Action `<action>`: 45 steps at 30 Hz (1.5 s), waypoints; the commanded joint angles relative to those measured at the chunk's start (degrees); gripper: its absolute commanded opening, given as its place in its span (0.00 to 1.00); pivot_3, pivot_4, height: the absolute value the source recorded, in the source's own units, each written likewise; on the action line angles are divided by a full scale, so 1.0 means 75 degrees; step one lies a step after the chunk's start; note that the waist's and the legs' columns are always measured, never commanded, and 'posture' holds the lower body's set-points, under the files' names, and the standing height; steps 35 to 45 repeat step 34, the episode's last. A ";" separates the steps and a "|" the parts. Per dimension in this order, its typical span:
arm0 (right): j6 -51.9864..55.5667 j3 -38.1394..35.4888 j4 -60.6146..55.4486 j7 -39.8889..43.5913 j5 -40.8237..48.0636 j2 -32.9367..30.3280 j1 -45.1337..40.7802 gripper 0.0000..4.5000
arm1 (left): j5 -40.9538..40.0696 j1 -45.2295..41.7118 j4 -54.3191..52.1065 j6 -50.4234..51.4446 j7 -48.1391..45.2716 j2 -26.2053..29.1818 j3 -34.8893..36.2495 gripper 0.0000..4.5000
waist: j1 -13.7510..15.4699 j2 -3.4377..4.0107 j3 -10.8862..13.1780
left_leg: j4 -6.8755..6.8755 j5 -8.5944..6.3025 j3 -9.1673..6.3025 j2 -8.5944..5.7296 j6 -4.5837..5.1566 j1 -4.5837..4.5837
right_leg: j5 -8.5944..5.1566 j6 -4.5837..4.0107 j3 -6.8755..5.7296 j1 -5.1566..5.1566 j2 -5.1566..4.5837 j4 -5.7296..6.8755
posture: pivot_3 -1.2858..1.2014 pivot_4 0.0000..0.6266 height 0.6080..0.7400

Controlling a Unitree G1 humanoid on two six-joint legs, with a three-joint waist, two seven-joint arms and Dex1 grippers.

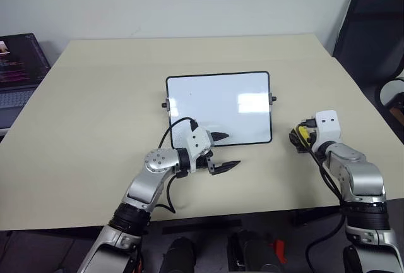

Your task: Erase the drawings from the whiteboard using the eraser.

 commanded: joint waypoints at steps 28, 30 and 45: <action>-0.5816 0.0592 -0.3779 -0.1690 -0.1488 0.2145 0.5472 0.99 | 0.0931 0.4579 -0.3879 0.1225 0.4869 -0.0588 0.2617 1.00 | -0.0001 0.0005 0.0002 | 0.0009 -0.0039 0.0010 0.0070 -0.0065 0.0011 | -0.0041 -0.0059 -0.0001 0.0002 -0.0065 -0.0034 | 0.52 0.24 1.00; -0.5826 0.0637 -0.3752 -0.1595 -0.1471 0.2115 0.5602 0.99 | 0.0968 0.4802 -0.4203 0.1360 0.4948 -0.0638 0.2544 1.00 | 0.0011 0.0006 0.0002 | 0.0008 -0.0045 0.0015 0.0080 -0.0075 -0.0001 | -0.0041 -0.0058 -0.0008 0.0004 -0.0065 -0.0059 | 0.52 0.24 1.00; -0.5725 0.0814 -0.3720 -0.1479 -0.1427 0.2136 0.5555 0.99 | 0.0903 0.5082 -0.4670 0.1633 0.4986 -0.0662 0.2573 1.00 | 0.0014 0.0005 0.0002 | 0.0004 -0.0035 0.0021 0.0092 -0.0058 -0.0007 | -0.0041 -0.0058 -0.0013 0.0004 -0.0063 -0.0074 | 0.52 0.24 1.00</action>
